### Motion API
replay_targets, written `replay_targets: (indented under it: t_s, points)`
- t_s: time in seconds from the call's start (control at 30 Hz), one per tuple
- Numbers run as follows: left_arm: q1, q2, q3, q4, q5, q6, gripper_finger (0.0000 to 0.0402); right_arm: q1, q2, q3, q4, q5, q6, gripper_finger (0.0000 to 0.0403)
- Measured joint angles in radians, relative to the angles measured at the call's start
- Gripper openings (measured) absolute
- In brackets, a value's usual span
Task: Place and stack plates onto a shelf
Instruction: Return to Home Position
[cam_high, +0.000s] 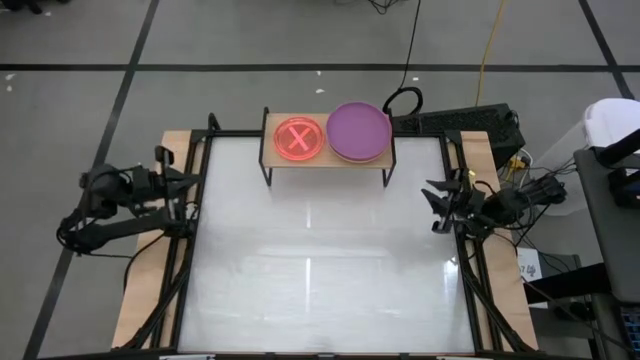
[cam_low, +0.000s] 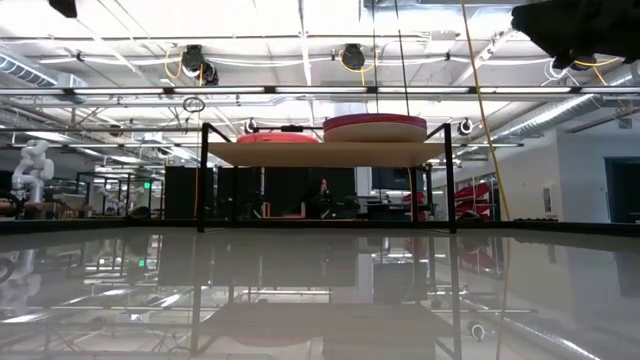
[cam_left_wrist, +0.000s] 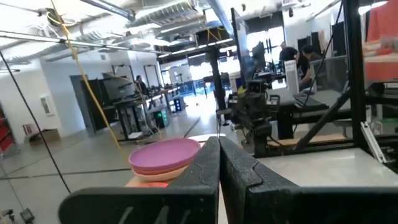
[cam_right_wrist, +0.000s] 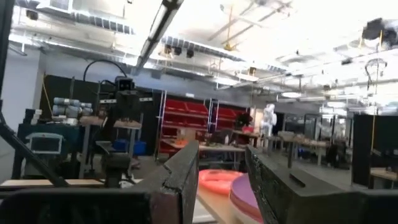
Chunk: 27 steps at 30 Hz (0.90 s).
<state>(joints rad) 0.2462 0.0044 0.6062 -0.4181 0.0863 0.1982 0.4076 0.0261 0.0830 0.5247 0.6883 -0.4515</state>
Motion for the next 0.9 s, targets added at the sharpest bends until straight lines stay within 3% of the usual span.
replay_targets:
  t_s: [0.13, 0.47, 0.9]
  points:
    - [0.000, 0.000, -0.004, 0.013, 0.000, -0.046, 0.0001, 0.000, -0.025, 0.000, -0.012, -0.008, -0.014, 0.0114]
    - [0.000, 0.000, -0.282, 0.338, 0.023, -0.107, 0.0001, 0.000, -0.023, 0.000, -0.156, -0.008, 0.021, 0.0114]
    - [0.000, -0.001, -0.437, 0.485, 0.054, -0.152, 0.0001, 0.000, -0.023, 0.000, -0.270, -0.008, 0.093, 0.0114]
